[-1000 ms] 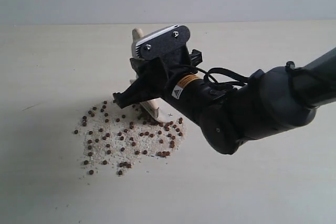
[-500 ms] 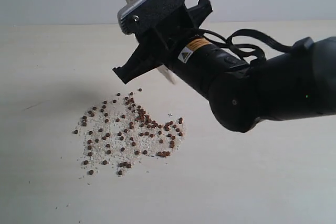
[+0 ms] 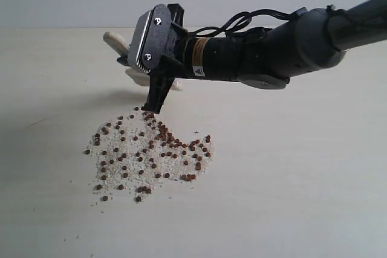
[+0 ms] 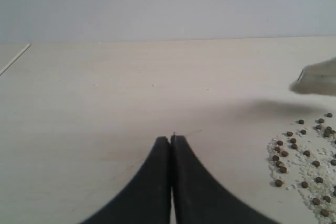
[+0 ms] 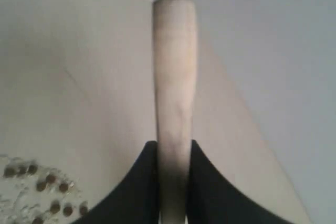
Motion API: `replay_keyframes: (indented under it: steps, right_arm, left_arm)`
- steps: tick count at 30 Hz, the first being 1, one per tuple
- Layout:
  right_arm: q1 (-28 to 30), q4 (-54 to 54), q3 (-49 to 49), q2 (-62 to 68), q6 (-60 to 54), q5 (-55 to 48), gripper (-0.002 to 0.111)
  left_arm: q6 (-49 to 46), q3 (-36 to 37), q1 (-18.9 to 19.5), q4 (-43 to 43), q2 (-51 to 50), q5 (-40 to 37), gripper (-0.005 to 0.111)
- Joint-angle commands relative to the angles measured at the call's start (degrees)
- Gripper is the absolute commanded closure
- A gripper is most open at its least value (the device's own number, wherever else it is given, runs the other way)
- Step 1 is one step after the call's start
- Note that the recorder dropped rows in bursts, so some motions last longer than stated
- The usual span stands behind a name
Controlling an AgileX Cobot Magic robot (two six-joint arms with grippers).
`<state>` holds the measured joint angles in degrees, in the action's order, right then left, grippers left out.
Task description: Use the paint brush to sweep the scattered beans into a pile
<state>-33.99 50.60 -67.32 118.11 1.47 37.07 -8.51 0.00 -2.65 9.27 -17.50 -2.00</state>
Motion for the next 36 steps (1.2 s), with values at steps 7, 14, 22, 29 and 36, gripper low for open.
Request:
replay_keyframes:
  steps: [7, 14, 22, 29, 36]
  right_arm:
    - [0.8, 30.4, -3.9, 2.4, 32.5, 2.3, 0.108]
    - [0.7, 46.6, -3.9, -2.9, 53.9, 7.1, 0.108]
    - [0.7, 38.5, -3.9, -6.4, 36.4, 6.5, 0.108]
    - [1.3, 32.7, -8.0, 0.3, 22.2, 14.8, 0.108]
    - [4.2, 35.4, -19.4, 9.8, 24.8, 27.9, 0.108]
  left_arm:
    - [-0.1, 0.0, -0.1, 0.4, 0.2, 0.2, 0.107]
    - [-0.1, 0.0, -0.1, 0.4, 0.2, 0.2, 0.107]
    - [-0.1, 0.0, -0.1, 0.4, 0.2, 0.2, 0.107]
    - [-0.1, 0.0, -0.1, 0.4, 0.2, 0.2, 0.107]
    - [-0.1, 0.0, -0.1, 0.4, 0.2, 0.2, 0.107]
